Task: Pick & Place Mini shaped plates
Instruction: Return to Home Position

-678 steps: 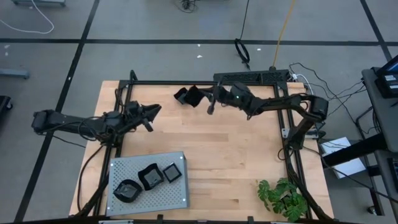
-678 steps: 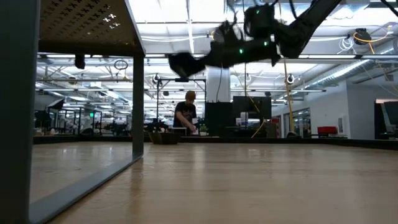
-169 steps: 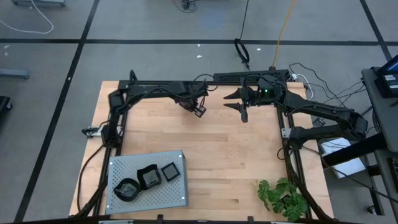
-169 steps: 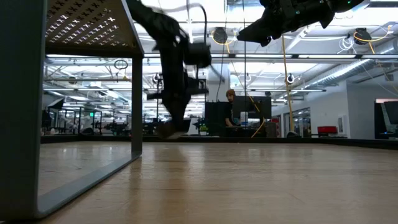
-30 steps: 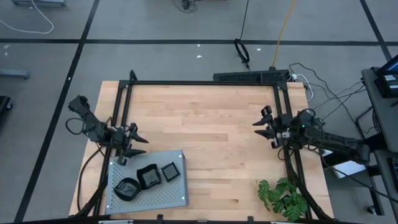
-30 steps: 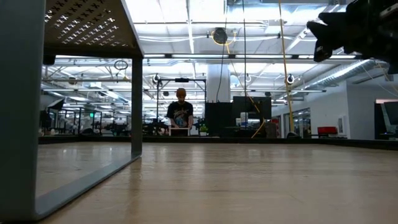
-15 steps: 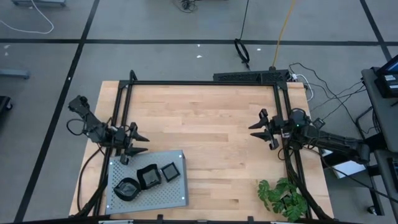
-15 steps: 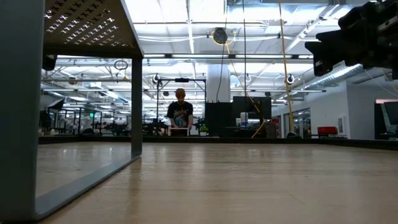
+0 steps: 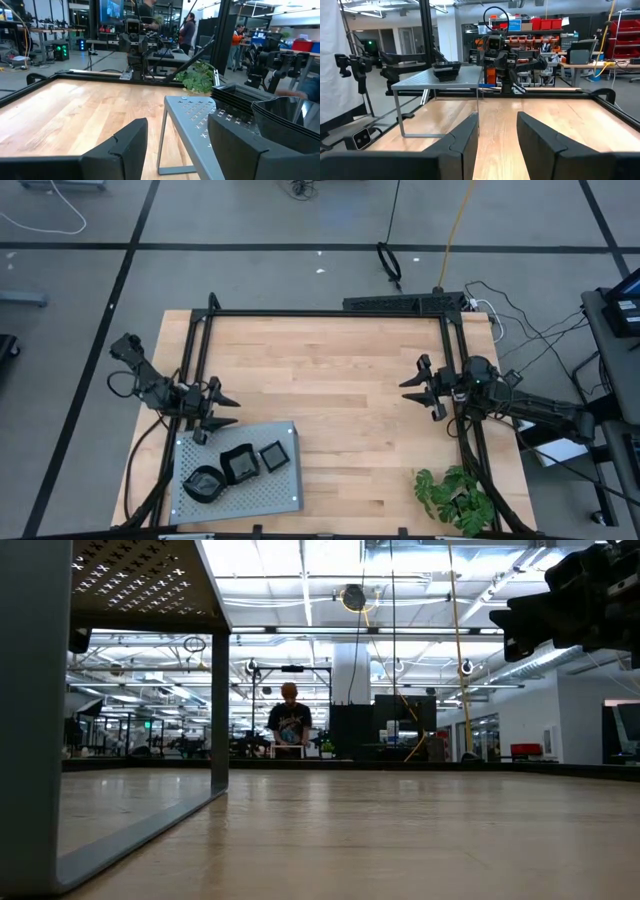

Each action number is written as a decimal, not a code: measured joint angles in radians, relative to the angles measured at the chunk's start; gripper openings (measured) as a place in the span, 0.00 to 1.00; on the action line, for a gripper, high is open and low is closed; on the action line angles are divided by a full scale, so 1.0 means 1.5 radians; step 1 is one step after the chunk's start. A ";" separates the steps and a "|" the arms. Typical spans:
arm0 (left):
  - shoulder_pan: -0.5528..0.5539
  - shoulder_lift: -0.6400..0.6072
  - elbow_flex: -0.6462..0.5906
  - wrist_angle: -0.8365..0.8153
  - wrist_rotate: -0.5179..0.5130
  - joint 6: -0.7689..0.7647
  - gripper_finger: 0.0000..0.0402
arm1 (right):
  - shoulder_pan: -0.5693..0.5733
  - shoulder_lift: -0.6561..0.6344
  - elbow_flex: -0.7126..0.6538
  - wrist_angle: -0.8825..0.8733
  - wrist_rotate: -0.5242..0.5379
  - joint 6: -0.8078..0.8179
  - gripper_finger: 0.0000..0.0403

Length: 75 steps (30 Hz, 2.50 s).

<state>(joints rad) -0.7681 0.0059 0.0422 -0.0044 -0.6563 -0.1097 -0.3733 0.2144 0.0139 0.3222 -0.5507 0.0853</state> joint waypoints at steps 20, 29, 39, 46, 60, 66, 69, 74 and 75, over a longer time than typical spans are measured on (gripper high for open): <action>0.000 0.000 0.000 0.000 0.000 0.001 0.48 | 0.000 0.000 0.000 0.000 0.000 0.000 0.31; 0.000 0.000 0.000 0.000 0.000 0.001 0.53 | 0.000 0.000 0.000 0.000 0.000 0.000 0.31; 0.000 0.000 0.000 0.000 0.000 0.000 0.53 | 0.000 0.000 -0.001 0.000 -0.001 0.000 0.31; 0.000 0.000 0.000 0.000 0.000 0.000 0.53 | 0.000 0.000 -0.001 0.000 -0.001 0.000 0.31; 0.000 0.000 0.000 0.000 0.000 0.001 0.53 | 0.000 0.000 0.000 0.000 -0.001 0.000 0.31; 0.000 0.000 0.000 0.000 0.000 0.000 0.53 | 0.000 0.000 -0.001 0.000 -0.001 0.000 0.31; 0.000 0.000 0.000 0.000 0.000 0.000 0.53 | 0.000 0.000 0.000 0.000 -0.001 0.000 0.31; 0.000 0.000 0.000 0.000 0.000 0.001 0.53 | 0.000 0.000 -0.001 0.000 -0.001 0.000 0.31; 0.000 0.000 0.000 0.000 0.000 0.000 0.53 | 0.000 0.000 -0.001 0.000 -0.001 0.000 0.31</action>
<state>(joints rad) -0.7681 0.0063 0.0425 -0.0040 -0.6563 -0.1093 -0.3732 0.2143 0.0132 0.3225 -0.5514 0.0850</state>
